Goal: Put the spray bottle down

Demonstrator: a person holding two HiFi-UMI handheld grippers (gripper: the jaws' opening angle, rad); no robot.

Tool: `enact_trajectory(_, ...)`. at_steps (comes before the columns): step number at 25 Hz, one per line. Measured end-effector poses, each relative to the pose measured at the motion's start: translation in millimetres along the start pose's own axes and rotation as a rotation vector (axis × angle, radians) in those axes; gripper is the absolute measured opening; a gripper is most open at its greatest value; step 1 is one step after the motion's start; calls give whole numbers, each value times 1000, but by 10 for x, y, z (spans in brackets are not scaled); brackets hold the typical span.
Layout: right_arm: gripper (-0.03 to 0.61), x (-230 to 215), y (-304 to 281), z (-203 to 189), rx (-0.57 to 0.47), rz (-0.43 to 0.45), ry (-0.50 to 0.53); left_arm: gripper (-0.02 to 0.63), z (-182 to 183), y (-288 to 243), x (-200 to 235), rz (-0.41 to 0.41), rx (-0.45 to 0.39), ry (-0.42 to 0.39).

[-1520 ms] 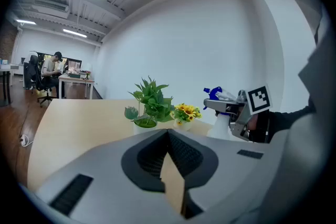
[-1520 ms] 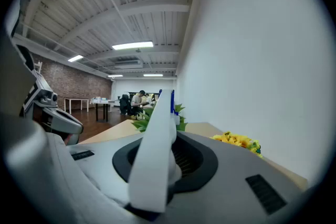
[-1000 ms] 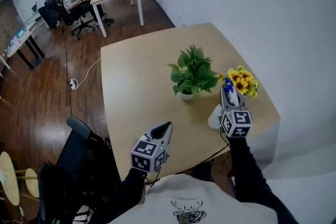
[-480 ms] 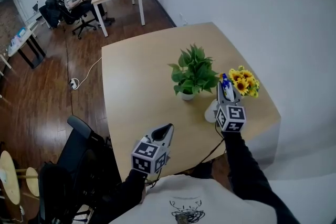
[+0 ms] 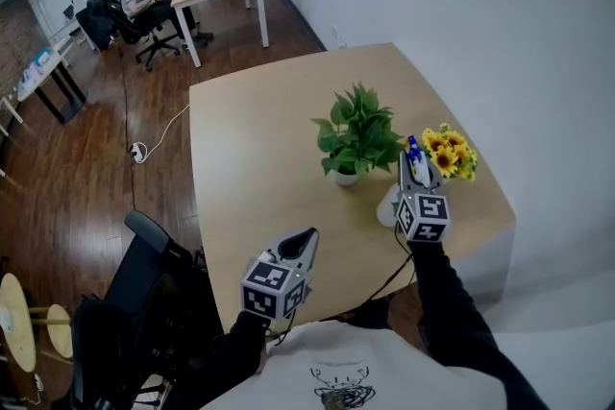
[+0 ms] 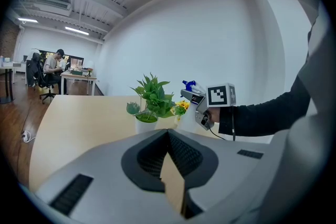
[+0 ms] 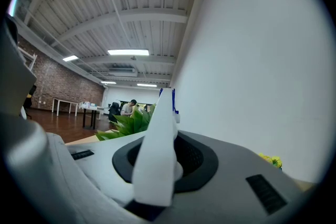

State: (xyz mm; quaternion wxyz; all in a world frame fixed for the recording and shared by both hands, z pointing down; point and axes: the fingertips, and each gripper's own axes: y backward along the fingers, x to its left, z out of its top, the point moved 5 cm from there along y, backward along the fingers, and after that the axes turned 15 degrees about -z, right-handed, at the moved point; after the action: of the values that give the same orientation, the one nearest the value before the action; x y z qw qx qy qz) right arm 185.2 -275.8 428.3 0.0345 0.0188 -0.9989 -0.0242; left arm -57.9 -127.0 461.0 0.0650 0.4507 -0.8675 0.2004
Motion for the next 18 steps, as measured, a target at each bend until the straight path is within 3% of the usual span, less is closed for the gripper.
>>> enact_trajectory(10,51,7,-11,-17,5,13,-2,-8,13,21,20,4,1,-2)
enact_trajectory(18,121,-10,23,-57,23,32,-16,-8,35,16,17,0,8,-12)
